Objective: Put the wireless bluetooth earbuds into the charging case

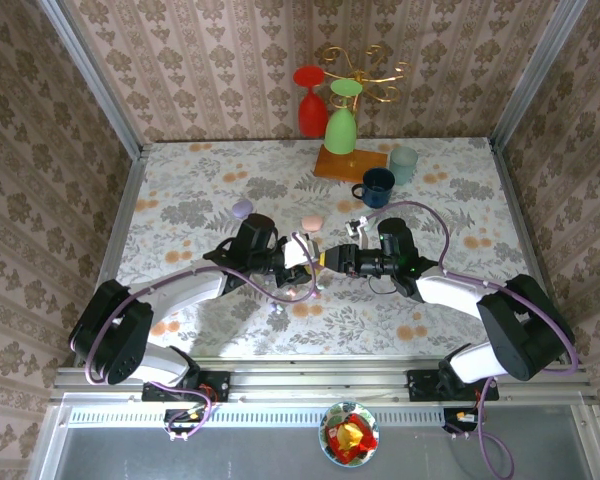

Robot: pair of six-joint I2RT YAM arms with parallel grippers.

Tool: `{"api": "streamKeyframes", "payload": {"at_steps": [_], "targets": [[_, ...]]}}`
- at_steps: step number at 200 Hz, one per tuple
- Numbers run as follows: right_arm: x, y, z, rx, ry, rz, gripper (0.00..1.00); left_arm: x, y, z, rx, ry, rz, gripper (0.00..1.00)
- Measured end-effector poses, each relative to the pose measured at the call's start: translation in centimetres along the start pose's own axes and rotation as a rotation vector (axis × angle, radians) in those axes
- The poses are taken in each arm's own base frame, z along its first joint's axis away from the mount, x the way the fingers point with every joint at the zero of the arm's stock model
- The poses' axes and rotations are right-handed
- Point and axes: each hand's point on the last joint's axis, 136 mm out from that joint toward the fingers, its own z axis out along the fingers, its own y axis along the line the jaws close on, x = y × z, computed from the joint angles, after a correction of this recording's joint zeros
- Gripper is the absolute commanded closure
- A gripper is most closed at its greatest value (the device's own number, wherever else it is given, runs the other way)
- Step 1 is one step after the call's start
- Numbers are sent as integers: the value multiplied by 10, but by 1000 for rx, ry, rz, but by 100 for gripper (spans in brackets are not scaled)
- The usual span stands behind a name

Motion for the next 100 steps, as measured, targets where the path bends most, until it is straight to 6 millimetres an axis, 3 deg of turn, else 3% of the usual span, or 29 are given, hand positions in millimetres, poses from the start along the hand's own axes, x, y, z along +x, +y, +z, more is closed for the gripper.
{"api": "streamKeyframes", "payload": {"at_steps": [57, 77, 100], "targets": [[-3, 0, 0, 6, -11, 18, 75, 2, 0, 1, -5, 9, 3, 66], [-3, 0, 0, 7, -13, 19, 79, 3, 0, 1, -12, 7, 5, 58], [-3, 0, 0, 7, -14, 21, 81, 4, 2, 2, -33, -15, 3, 36]]}}
